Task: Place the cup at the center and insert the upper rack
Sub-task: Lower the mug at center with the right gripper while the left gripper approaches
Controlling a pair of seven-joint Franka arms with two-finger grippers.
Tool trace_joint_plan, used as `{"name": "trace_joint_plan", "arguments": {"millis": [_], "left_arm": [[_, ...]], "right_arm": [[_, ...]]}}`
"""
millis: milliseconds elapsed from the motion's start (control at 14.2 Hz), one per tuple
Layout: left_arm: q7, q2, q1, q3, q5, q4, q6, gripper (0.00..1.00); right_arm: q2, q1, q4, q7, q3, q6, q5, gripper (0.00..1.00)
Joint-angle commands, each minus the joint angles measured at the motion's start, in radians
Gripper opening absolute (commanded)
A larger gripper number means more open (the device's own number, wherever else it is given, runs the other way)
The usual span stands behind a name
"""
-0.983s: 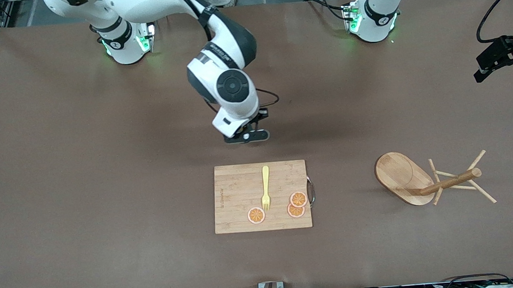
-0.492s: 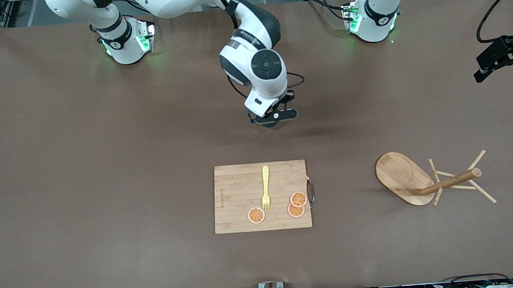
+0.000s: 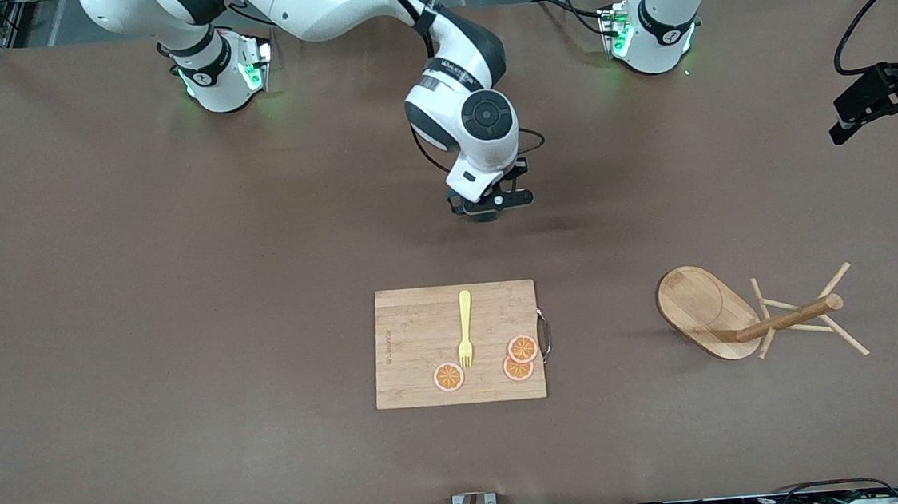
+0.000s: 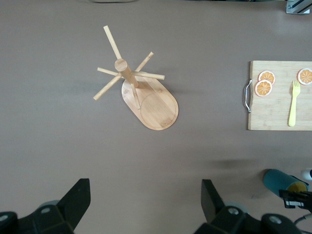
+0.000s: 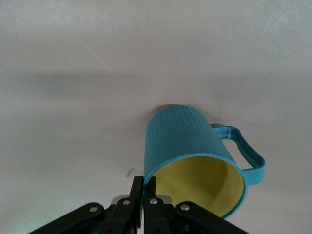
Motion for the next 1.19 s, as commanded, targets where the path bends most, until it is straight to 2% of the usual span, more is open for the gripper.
{"name": "trace_joint_plan", "arguments": {"millis": [0, 211, 492, 562, 632, 702, 772, 983, 1123], "left_arm": [[-0.013, 0.005, 0.003, 0.001, -0.020, 0.000, 0.003, 1.00], [-0.078, 0.017, -0.003, -0.001, -0.020, -0.006, -0.006, 1.00], [-0.073, 0.014, -0.015, -0.016, -0.038, -0.007, -0.057, 1.00], [-0.078, 0.015, -0.018, -0.028, -0.058, -0.009, -0.075, 1.00], [-0.078, 0.015, -0.020, -0.042, -0.066, -0.012, -0.089, 1.00], [-0.079, 0.014, -0.021, -0.065, -0.067, -0.020, -0.091, 1.00], [-0.085, 0.014, -0.020, -0.094, -0.072, -0.020, -0.091, 1.00], [-0.137, 0.011, -0.020, -0.148, -0.075, -0.038, -0.092, 1.00], [-0.163, 0.012, -0.020, -0.171, -0.075, -0.040, -0.092, 1.00]], "right_arm": [[0.032, 0.010, 0.069, 0.013, -0.006, -0.002, 0.011, 0.00], [0.042, 0.021, 0.078, 0.012, -0.009, -0.003, 0.003, 0.00], [0.056, 0.027, 0.078, 0.012, -0.009, -0.002, -0.014, 0.01], [0.056, 0.027, 0.078, 0.012, -0.009, -0.002, -0.014, 0.05], [0.056, 0.025, 0.078, 0.013, -0.009, -0.002, -0.014, 0.22], [0.053, 0.022, 0.078, 0.018, -0.009, -0.005, -0.014, 0.89], [0.049, 0.013, 0.080, 0.016, -0.008, -0.008, -0.011, 1.00], [0.015, 0.012, 0.080, 0.048, -0.006, -0.023, -0.008, 1.00], [-0.022, -0.005, 0.124, 0.061, -0.005, -0.118, -0.006, 1.00]]}}
